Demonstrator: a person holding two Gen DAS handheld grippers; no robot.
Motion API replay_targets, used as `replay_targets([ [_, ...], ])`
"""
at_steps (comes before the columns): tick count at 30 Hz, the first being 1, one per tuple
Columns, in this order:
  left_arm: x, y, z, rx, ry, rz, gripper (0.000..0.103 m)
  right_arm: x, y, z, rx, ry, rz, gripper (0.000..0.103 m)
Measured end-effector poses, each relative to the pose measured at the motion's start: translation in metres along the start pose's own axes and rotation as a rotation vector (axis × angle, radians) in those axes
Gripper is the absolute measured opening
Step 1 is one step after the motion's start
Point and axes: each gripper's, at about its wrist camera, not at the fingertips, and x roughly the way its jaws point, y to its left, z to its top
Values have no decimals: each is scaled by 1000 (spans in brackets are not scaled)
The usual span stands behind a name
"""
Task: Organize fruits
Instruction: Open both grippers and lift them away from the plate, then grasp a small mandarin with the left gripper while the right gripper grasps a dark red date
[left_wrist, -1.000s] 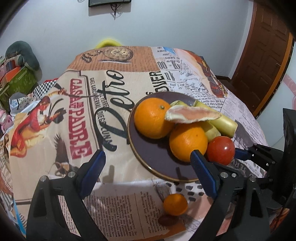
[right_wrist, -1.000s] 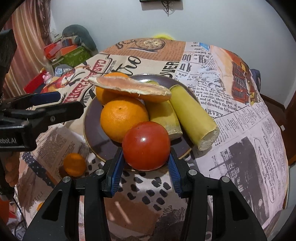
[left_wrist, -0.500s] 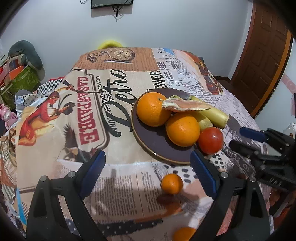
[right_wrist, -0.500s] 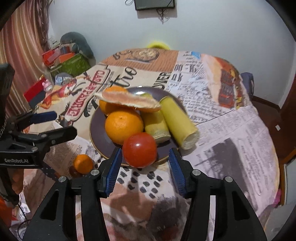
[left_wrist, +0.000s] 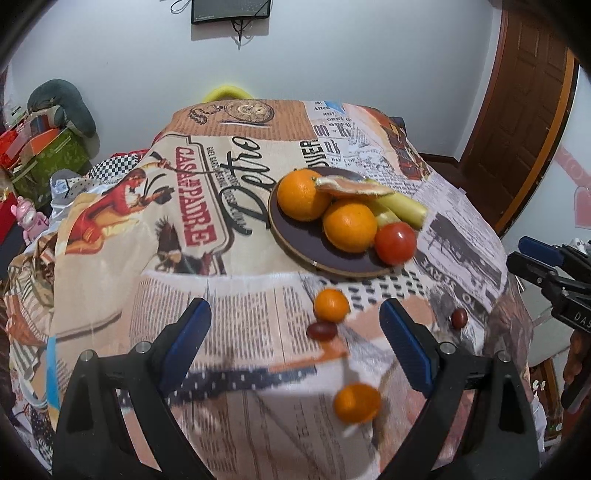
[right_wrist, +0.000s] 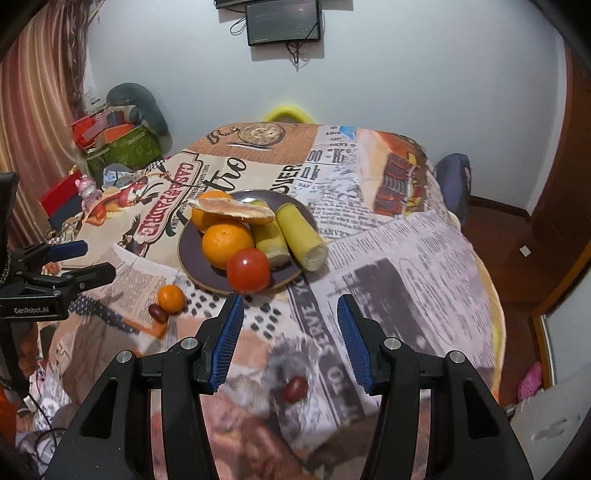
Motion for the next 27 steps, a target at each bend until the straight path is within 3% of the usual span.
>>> replay_targets([
  [8,-10,-18,-36,28,44,-21,89,-15,10,-28,-9,26,4,49],
  [20,13,-39,-65,73,147,-57,64,-16,10,-52,17,62,24,49],
  [27,29,-41,-72,69,204,-101,40,-8,6,-56,36,83,29,49],
])
